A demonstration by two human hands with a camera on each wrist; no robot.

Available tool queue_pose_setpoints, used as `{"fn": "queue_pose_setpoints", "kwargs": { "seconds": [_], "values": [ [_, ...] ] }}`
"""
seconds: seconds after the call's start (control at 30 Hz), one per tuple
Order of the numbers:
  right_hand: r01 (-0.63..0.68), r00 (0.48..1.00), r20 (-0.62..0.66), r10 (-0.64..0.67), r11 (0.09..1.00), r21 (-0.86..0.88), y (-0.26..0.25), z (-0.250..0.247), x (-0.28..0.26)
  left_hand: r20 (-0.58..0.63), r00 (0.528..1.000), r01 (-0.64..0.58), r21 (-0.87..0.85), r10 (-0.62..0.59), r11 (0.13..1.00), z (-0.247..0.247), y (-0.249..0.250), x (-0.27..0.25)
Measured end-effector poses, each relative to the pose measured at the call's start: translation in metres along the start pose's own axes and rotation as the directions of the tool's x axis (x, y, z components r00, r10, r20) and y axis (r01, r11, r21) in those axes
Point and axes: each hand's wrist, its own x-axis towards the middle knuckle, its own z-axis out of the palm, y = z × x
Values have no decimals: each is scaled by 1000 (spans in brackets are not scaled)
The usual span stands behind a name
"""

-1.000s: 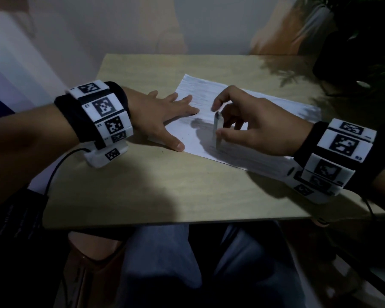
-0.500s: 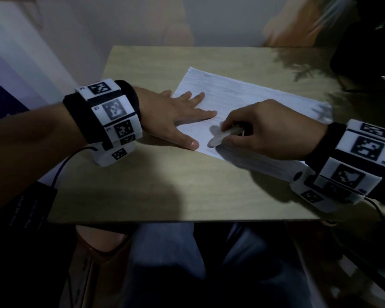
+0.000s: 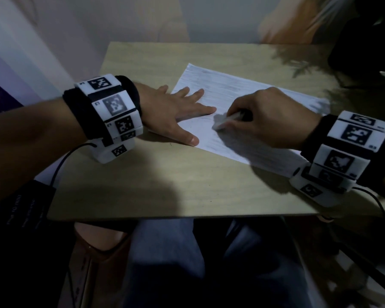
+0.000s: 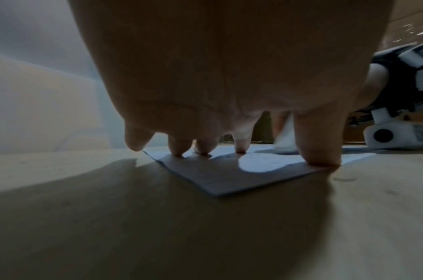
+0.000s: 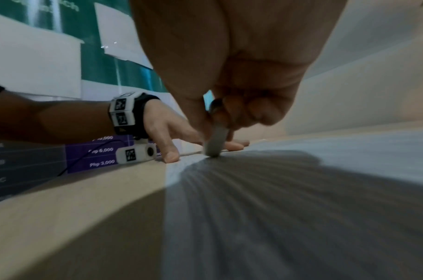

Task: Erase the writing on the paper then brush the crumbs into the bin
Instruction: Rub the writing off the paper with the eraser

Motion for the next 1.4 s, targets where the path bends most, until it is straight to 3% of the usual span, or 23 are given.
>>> {"fn": "queue_pose_setpoints", "kwargs": {
  "seconds": [0.13, 0.33, 0.5, 0.63, 0.77, 0.9, 1.07, 1.2, 1.4],
  "values": [
    [70, 996, 53, -73, 996, 63, -7, 6, -5, -5, 1000, 1, -8, -1, 1000, 0, 0, 0],
    [-28, 998, 64, 19, 990, 137, -2, 6, -2, -12, 1000, -5, -28, 5, 1000, 0, -1, 1],
    [20, 991, 130, -34, 994, 103, -4, 8, -5, -5, 1000, -9, -35, 8, 999, 1, -1, 1],
    [-31, 997, 66, 32, 999, -20, 1, 8, -3, 3, 1000, 5, -24, -5, 1000, 0, 0, 0],
    [20, 995, 99, -19, 1000, -8, -8, 12, -6, -2, 1000, 1, -25, -1, 1000, 0, -1, 1],
    [-53, 998, 32, 56, 996, -78, -2, 9, -3, -10, 1000, 4, -27, -5, 1000, 1, -1, 0],
    [-5, 994, 112, 6, 1000, -6, -12, 12, -8, -4, 1000, 9, -34, -9, 999, 0, 1, 0],
    [-34, 999, 14, 34, 999, 0, 0, 7, -2, 1, 1000, 10, -33, -10, 999, 0, 1, -2],
    [-6, 1000, -15, 7, 998, 61, -1, 8, -3, 6, 1000, 6, -25, -5, 1000, -1, 1, -1]
  ]
}}
